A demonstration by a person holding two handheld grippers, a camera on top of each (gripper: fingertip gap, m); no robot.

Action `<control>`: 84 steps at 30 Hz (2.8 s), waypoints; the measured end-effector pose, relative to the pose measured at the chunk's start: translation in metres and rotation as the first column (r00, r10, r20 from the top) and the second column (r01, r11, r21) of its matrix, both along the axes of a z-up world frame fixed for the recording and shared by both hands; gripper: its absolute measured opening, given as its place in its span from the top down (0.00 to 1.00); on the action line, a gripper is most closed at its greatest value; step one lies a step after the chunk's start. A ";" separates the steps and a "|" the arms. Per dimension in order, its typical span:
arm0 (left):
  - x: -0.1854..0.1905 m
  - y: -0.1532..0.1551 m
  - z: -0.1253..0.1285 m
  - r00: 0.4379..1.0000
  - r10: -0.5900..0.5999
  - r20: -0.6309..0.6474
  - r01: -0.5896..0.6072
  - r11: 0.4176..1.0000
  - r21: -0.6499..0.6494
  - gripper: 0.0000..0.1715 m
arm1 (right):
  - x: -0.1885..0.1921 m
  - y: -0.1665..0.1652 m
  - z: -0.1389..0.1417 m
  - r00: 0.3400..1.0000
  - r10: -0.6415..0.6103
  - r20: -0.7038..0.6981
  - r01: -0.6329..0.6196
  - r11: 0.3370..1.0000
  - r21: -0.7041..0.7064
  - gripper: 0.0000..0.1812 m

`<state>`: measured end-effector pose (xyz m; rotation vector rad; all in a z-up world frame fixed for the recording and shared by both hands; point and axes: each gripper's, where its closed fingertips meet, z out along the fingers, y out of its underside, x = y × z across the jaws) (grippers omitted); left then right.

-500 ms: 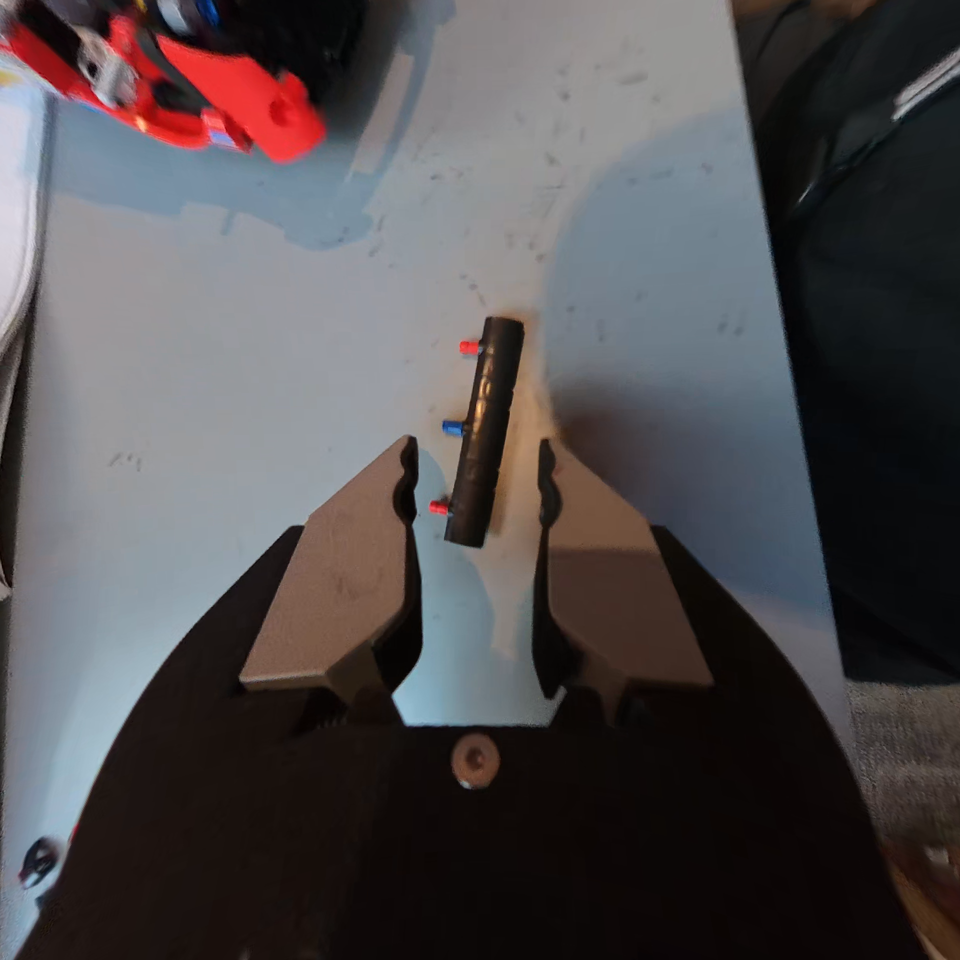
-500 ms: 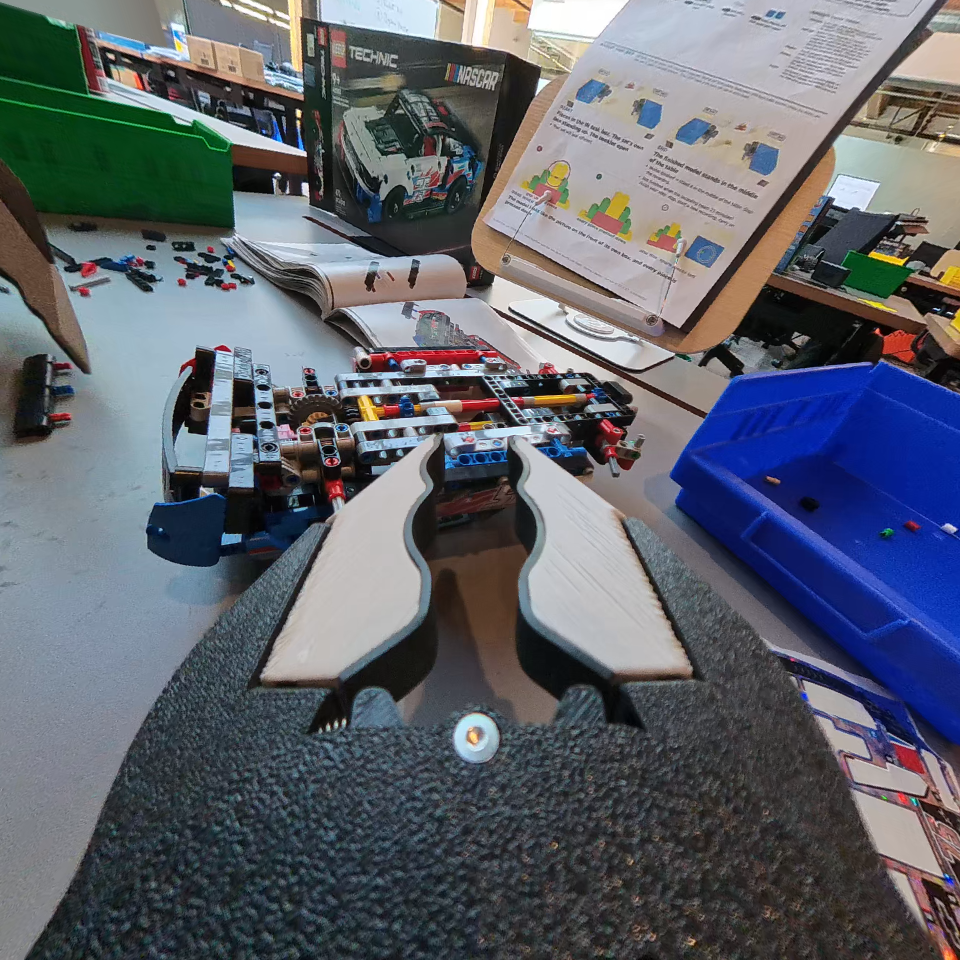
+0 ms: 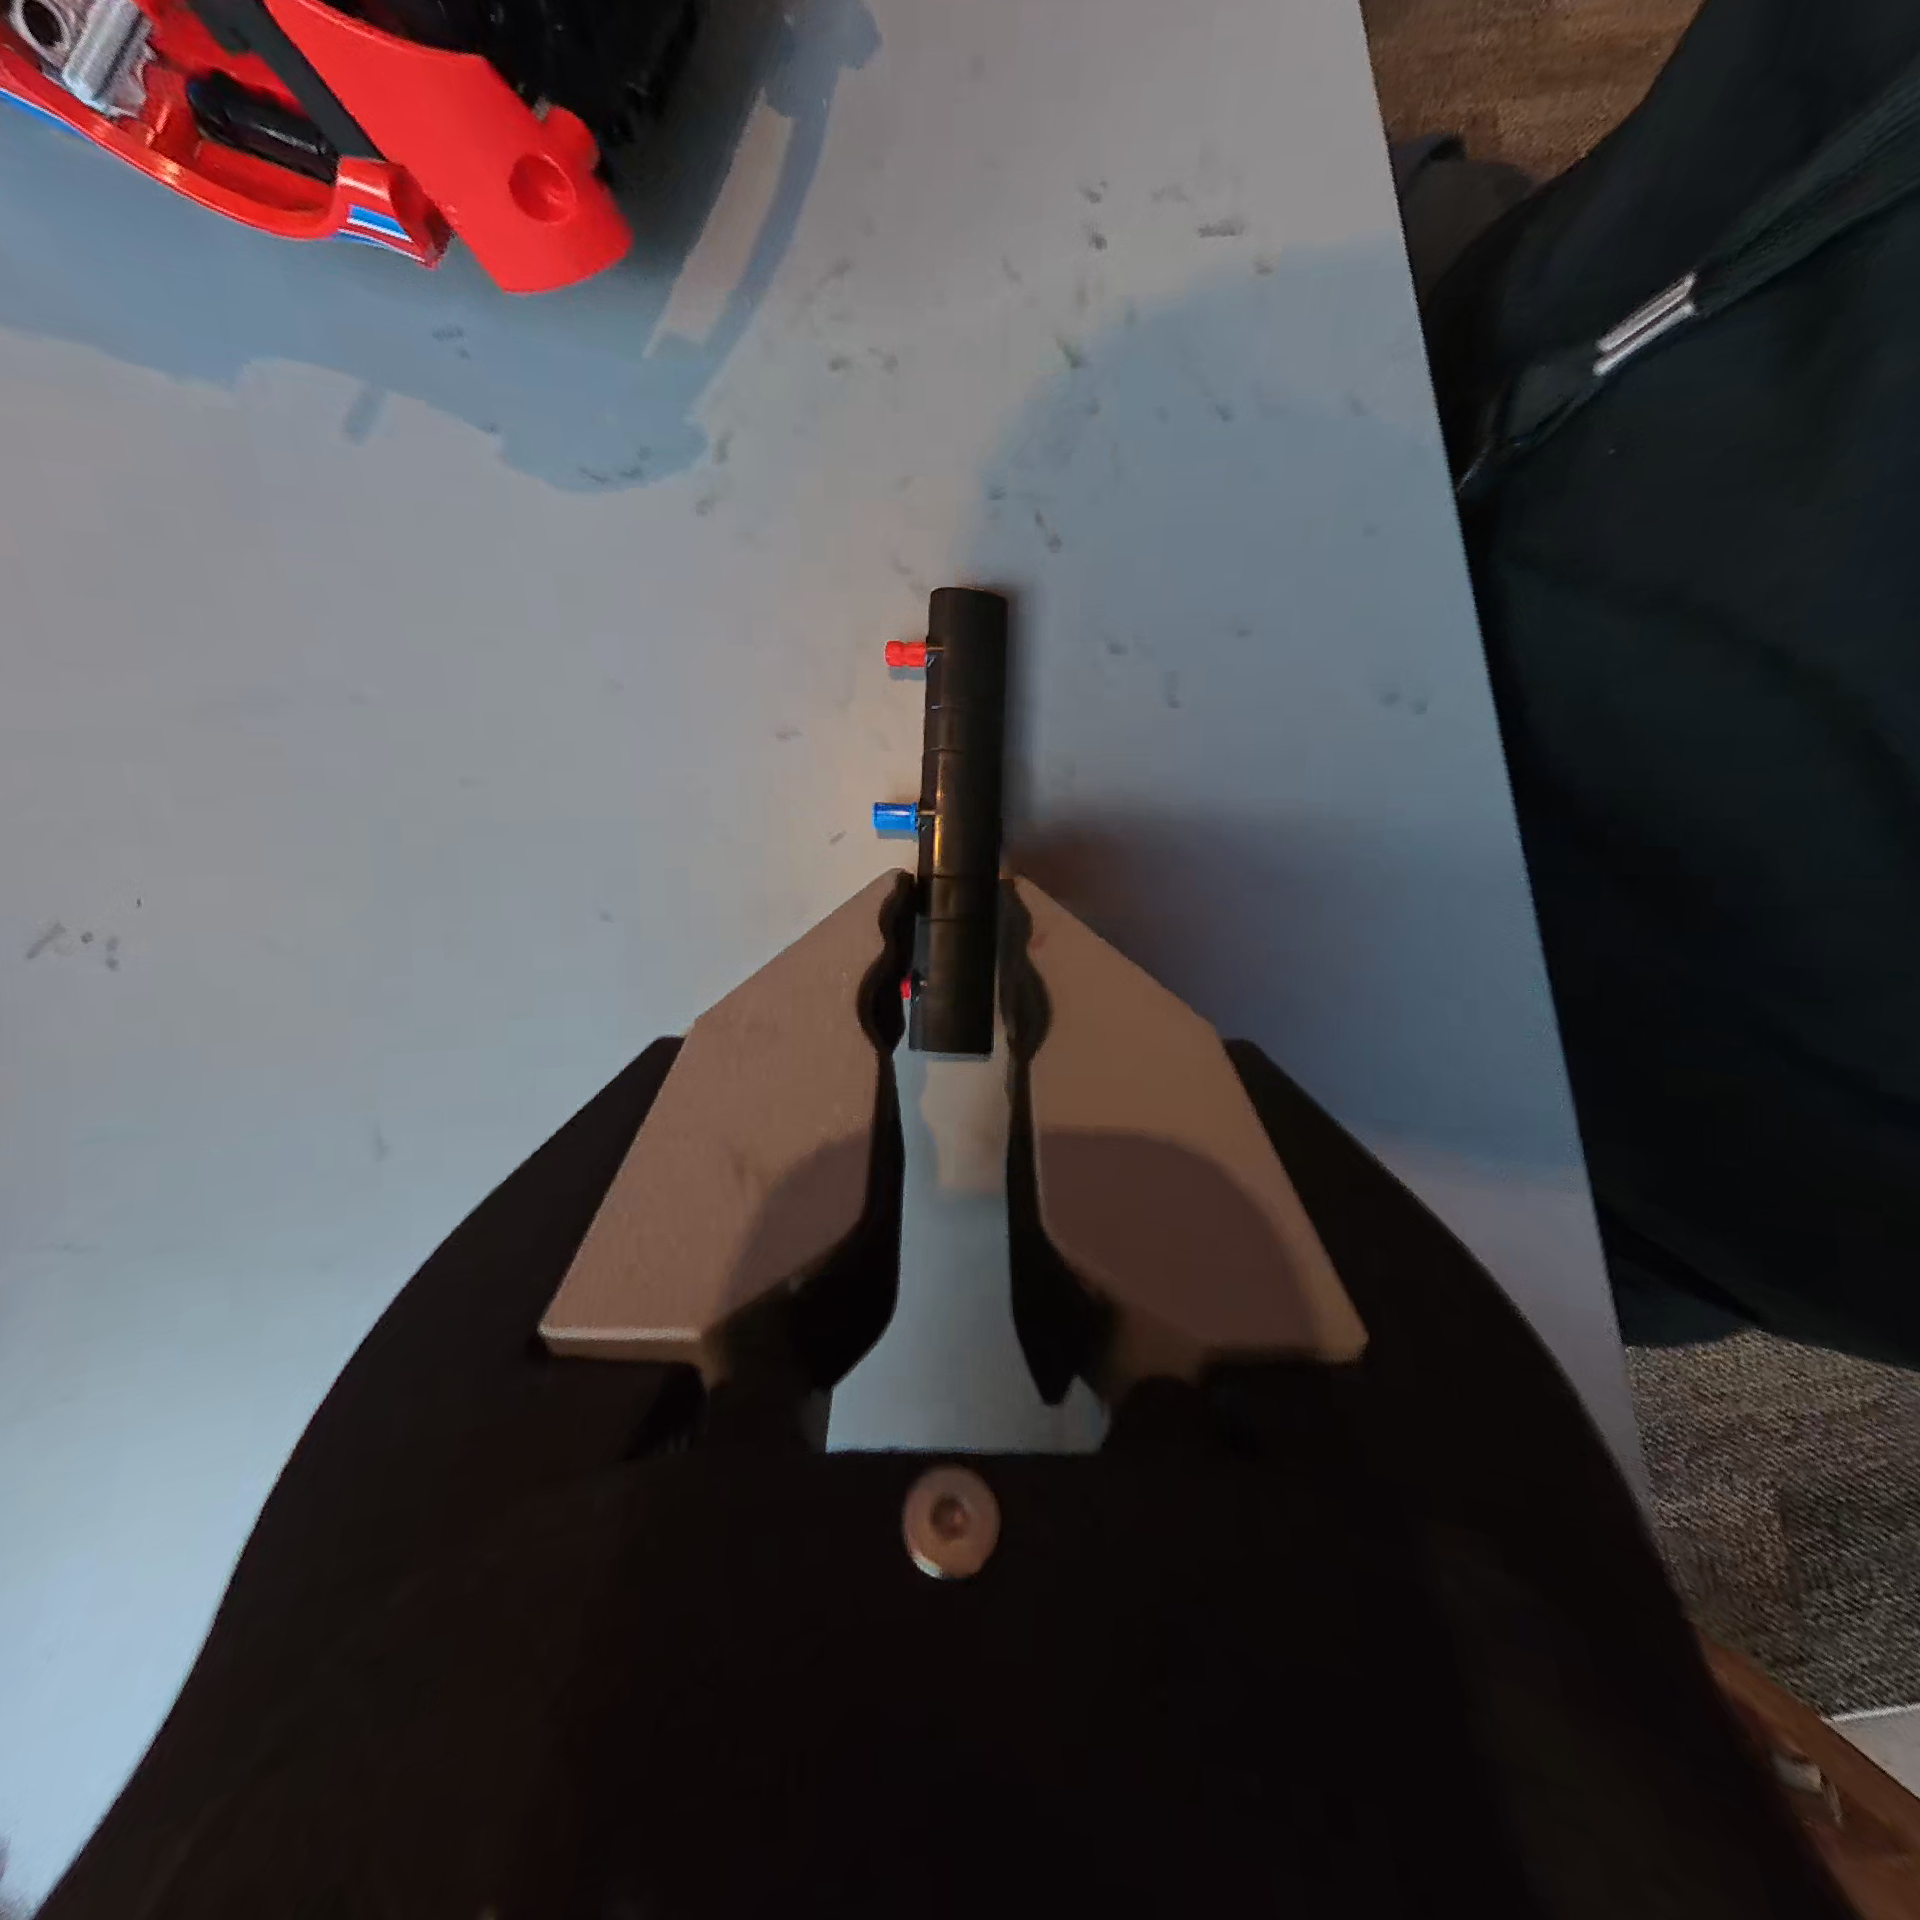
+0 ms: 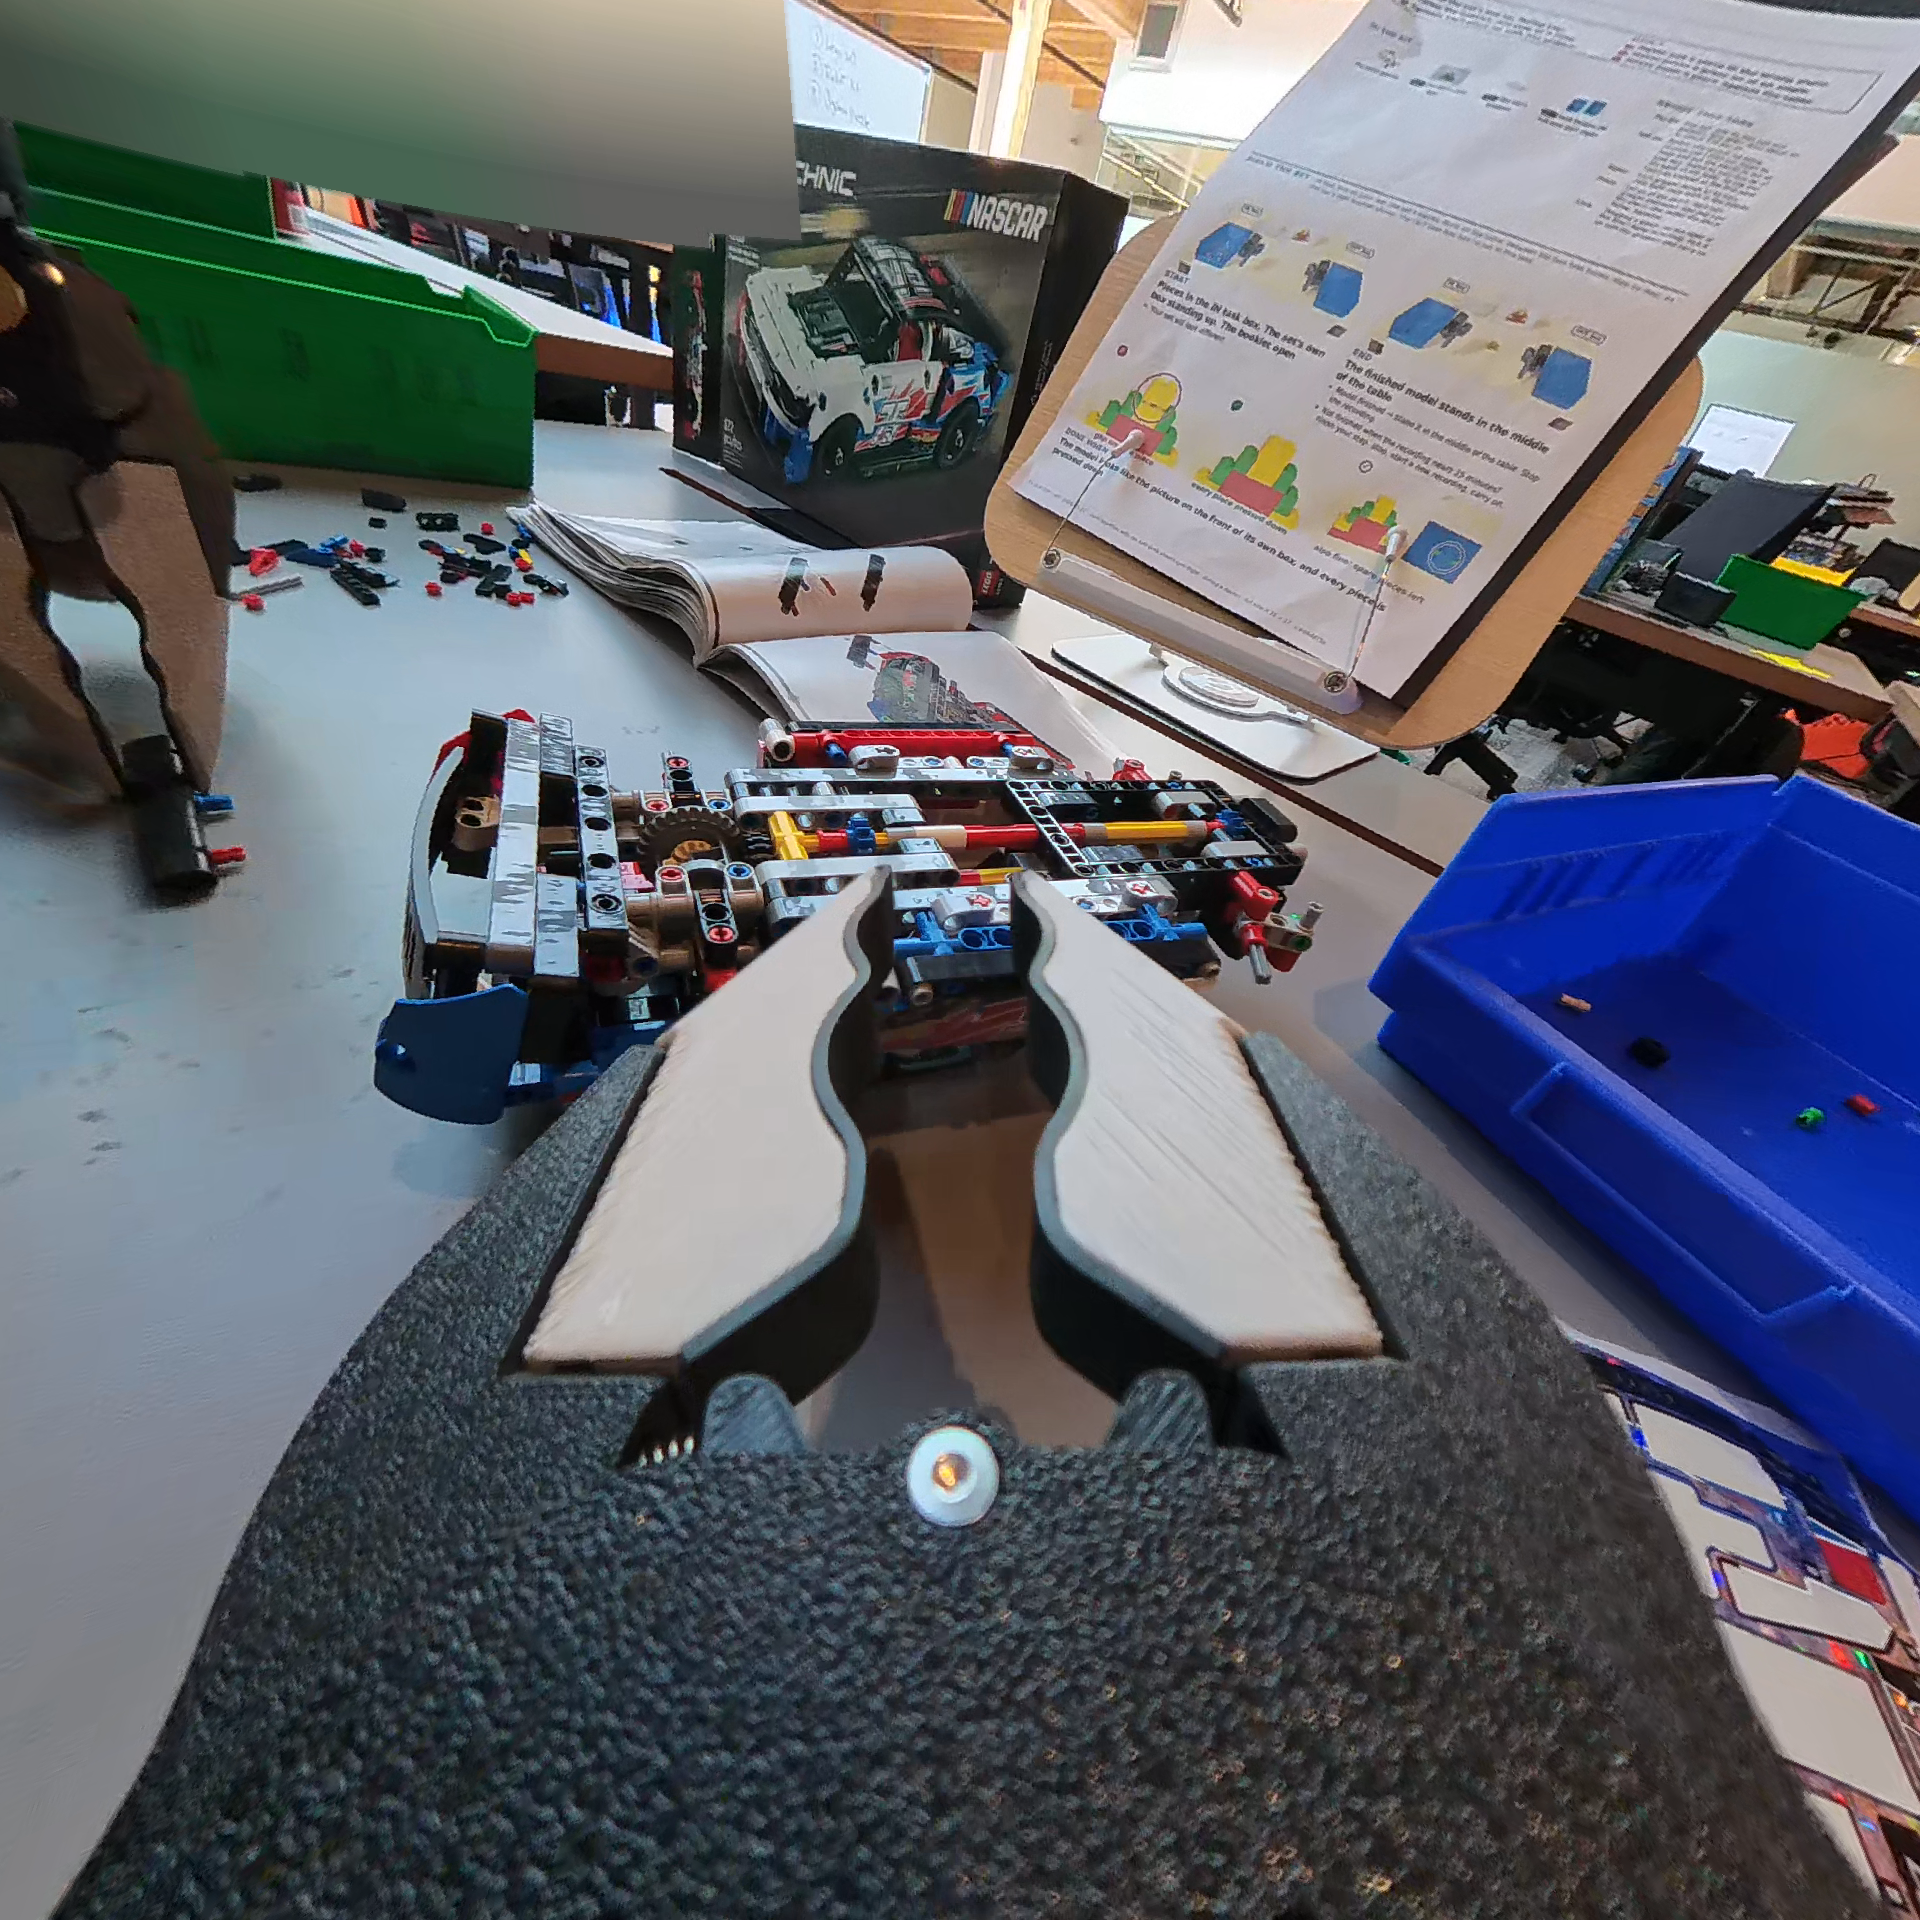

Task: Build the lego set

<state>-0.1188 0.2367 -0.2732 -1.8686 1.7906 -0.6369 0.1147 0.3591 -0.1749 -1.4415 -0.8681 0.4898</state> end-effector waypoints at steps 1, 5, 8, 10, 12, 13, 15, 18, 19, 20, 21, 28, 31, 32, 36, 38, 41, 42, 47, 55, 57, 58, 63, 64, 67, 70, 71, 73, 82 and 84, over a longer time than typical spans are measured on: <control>0.001 0.001 0.000 1.000 0.001 0.005 -0.001 1.000 -0.006 0.93 | 0.000 -0.001 0.001 1.000 0.002 -0.001 -0.002 1.000 0.003 0.88; 0.008 0.005 0.000 1.000 -0.005 0.026 0.007 0.998 -0.055 0.93 | -0.003 -0.008 0.005 1.000 0.002 0.014 -0.003 0.999 0.041 0.88; 0.012 0.012 0.001 1.000 0.000 0.020 0.002 0.996 -0.094 0.93 | -0.015 -0.025 0.013 0.999 0.039 0.008 -0.039 0.997 0.063 0.89; 0.014 0.014 0.001 1.000 0.016 0.016 -0.014 0.989 -0.149 0.93 | -0.030 -0.044 0.016 0.994 0.098 0.037 -0.100 0.993 0.055 0.89; 0.017 0.015 0.003 1.000 0.021 0.021 -0.016 0.980 -0.196 0.93 | -0.044 -0.064 0.024 0.987 0.137 0.087 -0.145 0.985 0.089 0.89; 0.018 0.015 0.004 0.999 0.020 0.026 -0.014 0.976 -0.218 0.93 | -0.052 -0.074 0.027 0.981 0.155 0.117 -0.168 0.980 0.109 0.89; 0.021 0.016 0.007 0.999 0.016 0.028 -0.009 0.971 -0.238 0.93 | -0.068 -0.093 0.028 0.967 0.188 0.171 -0.210 0.970 0.121 0.88; 0.028 0.017 0.014 1.000 -0.001 0.022 0.006 0.973 -0.233 0.93 | -0.089 -0.112 0.015 0.936 0.219 0.277 -0.256 0.961 0.107 0.86; 0.030 0.017 0.017 1.000 -0.010 0.017 0.014 0.975 -0.224 0.93 | -0.093 -0.116 0.010 0.927 0.216 0.308 -0.258 0.961 0.103 0.85; 0.033 0.017 0.020 1.000 -0.017 0.009 0.018 0.977 -0.213 0.93 | -0.098 -0.120 0.006 0.918 0.217 0.333 -0.264 0.959 0.103 0.85; 0.036 0.016 0.024 1.000 -0.023 0.000 0.023 0.979 -0.204 0.93 | -0.102 -0.123 0.001 0.910 0.217 0.354 -0.268 0.958 0.101 0.84; 0.070 0.019 0.052 0.996 -0.074 0.041 0.078 0.993 -0.094 0.93 | -0.116 -0.128 -0.015 0.880 0.075 0.470 -0.181 0.966 0.185 0.79; 0.085 0.018 0.058 0.993 -0.109 0.052 0.112 0.991 -0.070 0.93 | -0.119 -0.130 -0.014 0.834 -0.023 0.551 -0.162 0.945 0.284 0.79; 0.088 0.019 0.058 0.992 -0.117 0.044 0.120 0.991 -0.058 0.93 | -0.119 -0.130 -0.015 0.810 -0.055 0.583 -0.163 0.935 0.315 0.80; 0.098 0.014 0.065 0.981 -0.187 0.041 0.188 0.982 -0.017 0.93 | -0.114 -0.119 -0.019 0.708 -0.197 0.678 -0.134 0.905 0.403 0.80; 0.103 0.015 0.069 0.978 -0.202 0.044 0.203 0.979 0.002 0.93 | -0.114 -0.116 -0.022 0.676 -0.224 0.702 -0.136 0.898 0.417 0.80; 0.110 0.017 0.074 0.972 -0.228 0.060 0.227 0.974 0.021 0.93 | -0.107 -0.106 -0.023 0.626 -0.296 0.722 -0.100 0.887 0.450 0.85; 0.113 0.018 0.075 0.971 -0.231 0.064 0.230 0.973 0.018 0.93 | -0.104 -0.103 -0.024 0.603 -0.317 0.732 -0.090 0.884 0.458 0.86; 0.124 0.020 0.075 0.963 -0.257 0.075 0.258 0.966 -0.003 0.93 | -0.092 -0.093 -0.022 0.545 -0.398 0.738 -0.070 0.855 0.513 0.96; 0.124 0.034 0.074 0.976 -0.206 0.077 0.205 0.979 0.022 0.92 | -0.087 -0.084 -0.022 0.541 -0.464 0.701 -0.050 0.815 0.577 0.96; 0.117 0.037 0.077 0.977 -0.200 0.071 0.198 0.980 0.032 0.89 | -0.089 -0.083 -0.020 0.563 -0.452 0.692 -0.048 0.818 0.574 0.96; 0.115 0.038 0.080 0.977 -0.195 0.081 0.193 0.981 0.026 0.87 | -0.090 -0.082 -0.019 0.567 -0.453 0.688 -0.043 0.817 0.574 0.96; 0.111 0.054 0.084 0.987 -0.146 0.074 0.142 0.988 0.057 0.71 | -0.090 -0.075 -0.019 0.573 -0.446 0.687 -0.025 0.829 0.559 0.96; 0.110 0.056 0.083 0.987 -0.145 0.070 0.141 0.989 0.052 0.70 | -0.089 -0.074 -0.019 0.569 -0.448 0.690 -0.023 0.830 0.558 0.96; 0.111 0.061 0.075 0.987 -0.145 0.067 0.143 0.989 0.028 0.70 | -0.087 -0.071 -0.022 0.561 -0.438 0.702 -0.024 0.839 0.543 0.96; 0.113 0.063 0.064 0.987 -0.152 0.042 0.153 0.988 -0.010 0.69 | -0.087 -0.069 -0.024 0.556 -0.424 0.715 -0.023 0.852 0.523 0.96; 0.115 0.064 0.063 0.987 -0.155 0.041 0.156 0.988 -0.016 0.69 | -0.087 -0.069 -0.024 0.555 -0.418 0.719 -0.018 0.858 0.513 0.96; 0.117 0.064 0.062 0.985 -0.164 0.047 0.165 0.986 -0.023 0.69 | -0.086 -0.067 -0.025 0.551 -0.412 0.726 -0.010 0.867 0.499 0.96; 0.119 0.062 0.062 0.978 -0.199 0.057 0.201 0.979 -0.032 0.70 | -0.084 -0.067 -0.028 0.539 -0.387 0.748 -0.002 0.887 0.461 0.96; 0.120 0.062 0.063 0.978 -0.196 0.072 0.198 0.979 -0.037 0.70 | -0.083 -0.066 -0.027 0.537 -0.385 0.751 -0.005 0.889 0.459 0.96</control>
